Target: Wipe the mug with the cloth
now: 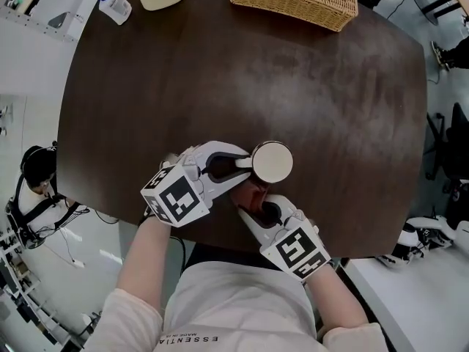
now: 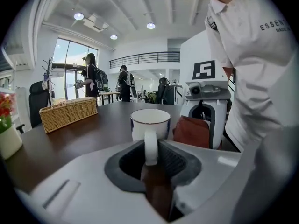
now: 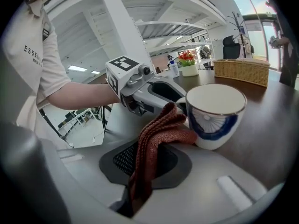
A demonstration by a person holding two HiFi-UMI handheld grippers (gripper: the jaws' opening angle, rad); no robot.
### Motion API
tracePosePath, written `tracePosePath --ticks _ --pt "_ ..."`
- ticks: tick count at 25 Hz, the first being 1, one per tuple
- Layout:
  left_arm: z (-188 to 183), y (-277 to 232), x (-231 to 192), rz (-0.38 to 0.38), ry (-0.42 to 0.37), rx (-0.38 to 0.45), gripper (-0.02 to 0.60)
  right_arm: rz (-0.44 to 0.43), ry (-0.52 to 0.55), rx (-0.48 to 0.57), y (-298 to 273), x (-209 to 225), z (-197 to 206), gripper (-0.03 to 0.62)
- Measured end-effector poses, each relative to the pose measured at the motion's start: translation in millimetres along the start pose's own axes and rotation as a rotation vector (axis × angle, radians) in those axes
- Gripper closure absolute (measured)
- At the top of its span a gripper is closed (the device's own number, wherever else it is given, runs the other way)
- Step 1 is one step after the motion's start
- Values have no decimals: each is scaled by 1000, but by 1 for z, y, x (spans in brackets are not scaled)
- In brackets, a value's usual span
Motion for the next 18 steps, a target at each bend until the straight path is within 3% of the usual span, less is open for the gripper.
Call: tracePosePath --ticks 1,6,12,18 --pt "0 0 0 6 -7 -3 497 -10 17 4 -2 -1 -4 516" --pt "1 0 -2 31 -25 -6 502 -1 88 -32 -11 4 -13 516" --pt "2 3 -3 74 -34 -26 502 23 -173 8 0 24 2 516" --pt "-1 7 -1 97 -99 -21 502 88 -187 -24 13 40 15 514"
Point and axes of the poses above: the fingertips, and each gripper's own axes: y backward along the fingers, x to its right, z out of its underside, the point moved 7 cm from there along y, backward along the fingers, and after that the axes turned 2 degrees about -y, right-handed, at the moved point
